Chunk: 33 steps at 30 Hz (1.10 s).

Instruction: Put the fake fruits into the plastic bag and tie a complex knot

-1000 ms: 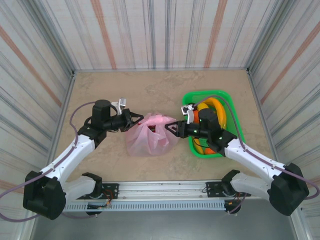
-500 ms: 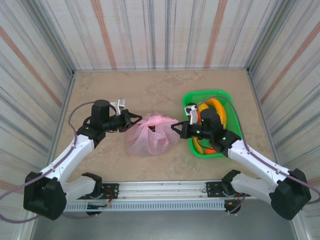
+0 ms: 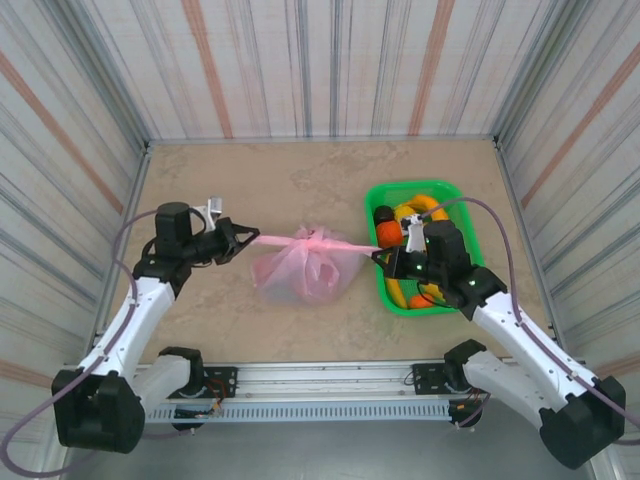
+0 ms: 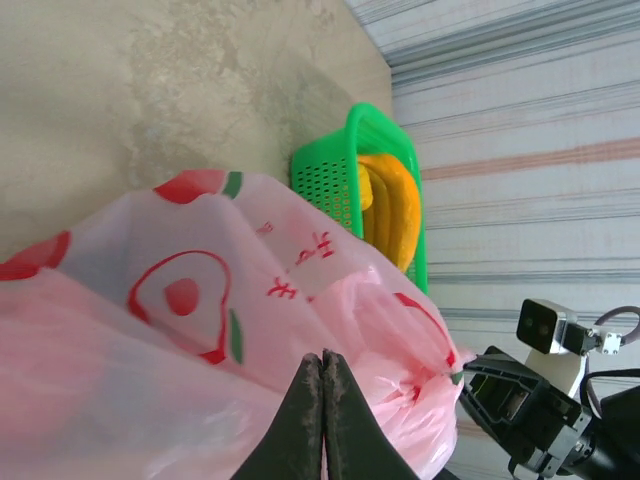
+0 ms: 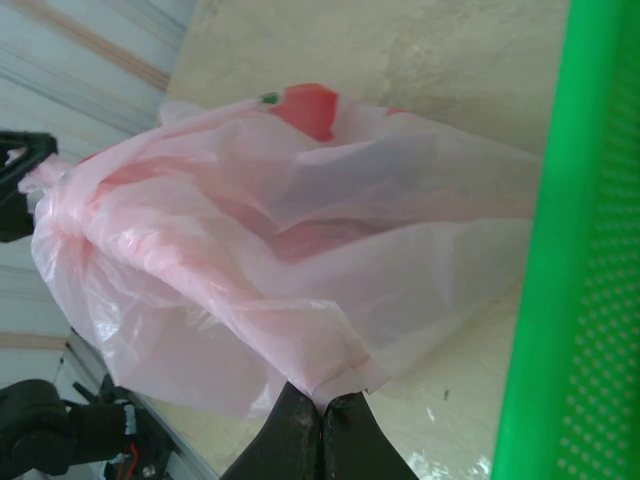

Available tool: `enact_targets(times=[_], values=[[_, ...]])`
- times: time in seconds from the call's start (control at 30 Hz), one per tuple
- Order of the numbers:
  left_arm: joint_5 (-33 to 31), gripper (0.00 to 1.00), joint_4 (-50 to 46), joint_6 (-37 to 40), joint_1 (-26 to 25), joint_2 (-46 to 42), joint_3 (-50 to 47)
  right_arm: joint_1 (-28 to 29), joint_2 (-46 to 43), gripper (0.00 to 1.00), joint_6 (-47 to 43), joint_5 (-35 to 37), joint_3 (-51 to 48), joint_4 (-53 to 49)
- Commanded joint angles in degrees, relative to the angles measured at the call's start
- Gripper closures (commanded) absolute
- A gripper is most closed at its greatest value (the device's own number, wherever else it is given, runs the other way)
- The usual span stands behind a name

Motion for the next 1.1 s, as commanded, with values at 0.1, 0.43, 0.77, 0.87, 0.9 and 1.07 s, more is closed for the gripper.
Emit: enact_targets(times=[0.1, 0.43, 0.77, 0.87, 0.9, 1.07], values=[[-1.58, 1.00, -4.11, 4.12, 8.23, -1.18, -3.43, -7.88, -0.98, 1.00, -0.50, 9.45, -0.34, -14.75], [2.14, 1.00, -1.63, 4.81, 12.86, 0.43, -7.10, -12.86, -2.62, 1.00, 0.22, 2.53, -5.79, -9.54], [3.13, 1.00, -0.99, 4.84, 11.28, -1.03, -6.44, -12.77, -2.30, 1.00, 0.16, -3.53, -5.35, -4.72], [2.24, 0.86, -0.80, 6.23, 9.13, -2.28, -4.96, -12.77, -3.40, 1.00, -1.30, -7.94, -5.16, -1.46], [2.03, 0.77, -0.92, 6.46, 8.73, -2.77, -4.34, -12.77, -3.93, 0.93, -2.20, -8.75, -4.71, -1.32], [0.60, 0.51, -4.21, 8.98, 8.75, -5.30, 0.16, -13.23, -6.70, 0.50, -10.19, -6.96, 1.73, -8.11]])
